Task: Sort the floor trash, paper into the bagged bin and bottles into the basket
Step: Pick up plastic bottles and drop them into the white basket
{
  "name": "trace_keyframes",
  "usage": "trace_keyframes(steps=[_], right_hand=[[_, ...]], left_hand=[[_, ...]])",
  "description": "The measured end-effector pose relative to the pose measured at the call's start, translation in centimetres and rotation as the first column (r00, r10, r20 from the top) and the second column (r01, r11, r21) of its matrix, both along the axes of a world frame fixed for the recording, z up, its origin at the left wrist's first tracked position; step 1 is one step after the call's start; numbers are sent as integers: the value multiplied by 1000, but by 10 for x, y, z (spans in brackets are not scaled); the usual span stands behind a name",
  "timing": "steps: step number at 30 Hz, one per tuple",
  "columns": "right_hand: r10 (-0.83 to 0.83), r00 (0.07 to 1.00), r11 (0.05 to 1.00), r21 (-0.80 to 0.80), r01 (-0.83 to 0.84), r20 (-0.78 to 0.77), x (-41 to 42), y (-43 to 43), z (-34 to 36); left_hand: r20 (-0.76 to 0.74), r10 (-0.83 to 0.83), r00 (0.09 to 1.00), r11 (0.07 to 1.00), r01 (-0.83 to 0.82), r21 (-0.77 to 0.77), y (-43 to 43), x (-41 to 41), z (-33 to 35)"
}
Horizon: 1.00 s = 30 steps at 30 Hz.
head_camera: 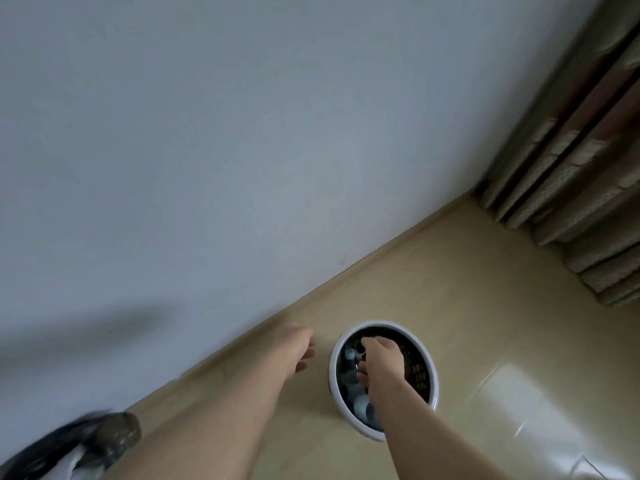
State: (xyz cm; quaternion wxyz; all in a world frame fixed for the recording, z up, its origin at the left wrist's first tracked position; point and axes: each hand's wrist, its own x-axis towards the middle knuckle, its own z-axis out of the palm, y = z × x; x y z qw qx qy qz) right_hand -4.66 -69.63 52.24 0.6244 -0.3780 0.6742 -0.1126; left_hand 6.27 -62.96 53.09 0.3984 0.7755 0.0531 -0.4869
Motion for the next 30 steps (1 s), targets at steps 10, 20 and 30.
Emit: trace_keyframes(steps=[10,20,30], right_hand=[[261,957,954,-188,-235,124,93,68,157],[515,803,822,-438,-364,299,172,186,342],[766,499,620,-671,-407,405,216,307,488]], left_hand=[[118,143,983,970,-115,-212,84,71,158],[403,315,859,868,-90,-488,215,129,331],[602,566,563,774,-111,-624,361,144,494]])
